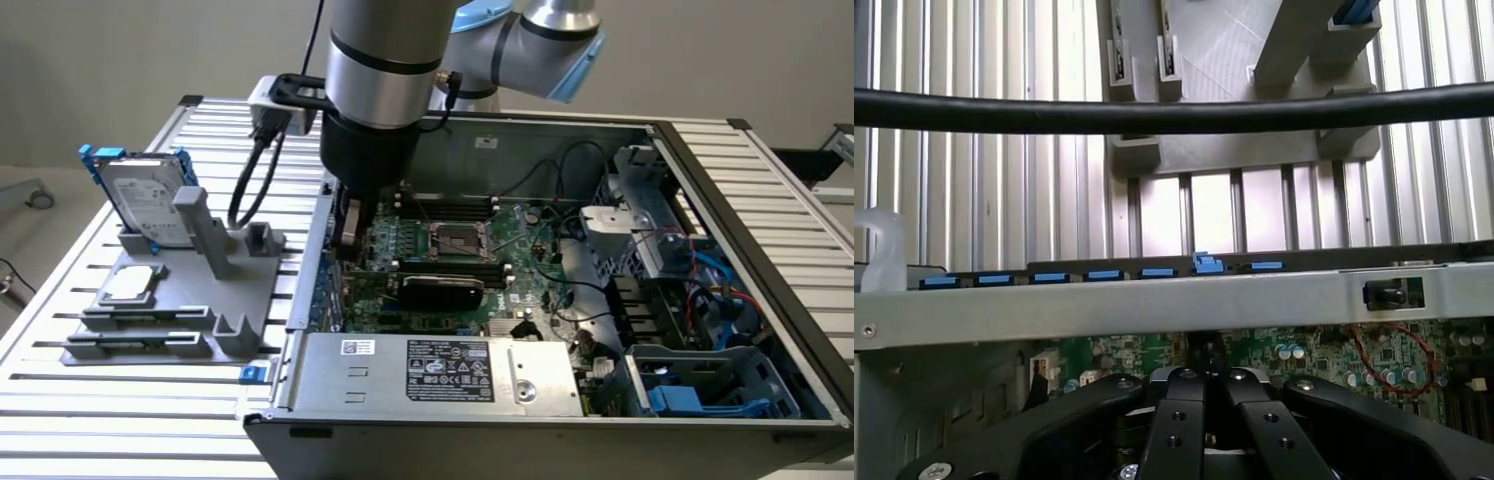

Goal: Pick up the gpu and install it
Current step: 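Press down on the gpu until it lock into place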

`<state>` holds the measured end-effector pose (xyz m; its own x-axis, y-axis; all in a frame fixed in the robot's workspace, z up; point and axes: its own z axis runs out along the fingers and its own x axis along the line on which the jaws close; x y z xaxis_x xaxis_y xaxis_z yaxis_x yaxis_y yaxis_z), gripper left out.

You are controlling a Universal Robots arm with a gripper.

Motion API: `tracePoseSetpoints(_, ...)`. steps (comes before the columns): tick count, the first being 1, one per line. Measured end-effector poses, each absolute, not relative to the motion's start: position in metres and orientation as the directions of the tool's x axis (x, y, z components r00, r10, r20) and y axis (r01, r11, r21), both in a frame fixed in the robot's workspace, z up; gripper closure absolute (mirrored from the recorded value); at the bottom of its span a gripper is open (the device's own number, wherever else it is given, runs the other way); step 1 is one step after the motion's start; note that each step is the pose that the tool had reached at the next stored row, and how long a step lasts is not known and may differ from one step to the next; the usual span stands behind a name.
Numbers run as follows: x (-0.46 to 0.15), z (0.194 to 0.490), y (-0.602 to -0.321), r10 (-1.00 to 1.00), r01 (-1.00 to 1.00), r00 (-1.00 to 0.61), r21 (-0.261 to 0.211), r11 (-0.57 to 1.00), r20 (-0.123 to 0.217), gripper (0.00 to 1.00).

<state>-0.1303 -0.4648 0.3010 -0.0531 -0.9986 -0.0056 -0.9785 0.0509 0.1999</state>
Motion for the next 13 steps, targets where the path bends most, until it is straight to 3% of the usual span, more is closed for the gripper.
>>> tracePoseSetpoints(13, -0.1273, 0.3066, -0.4648, -0.999, -0.978, -0.053, 0.203, 0.052, 0.001, 0.89)
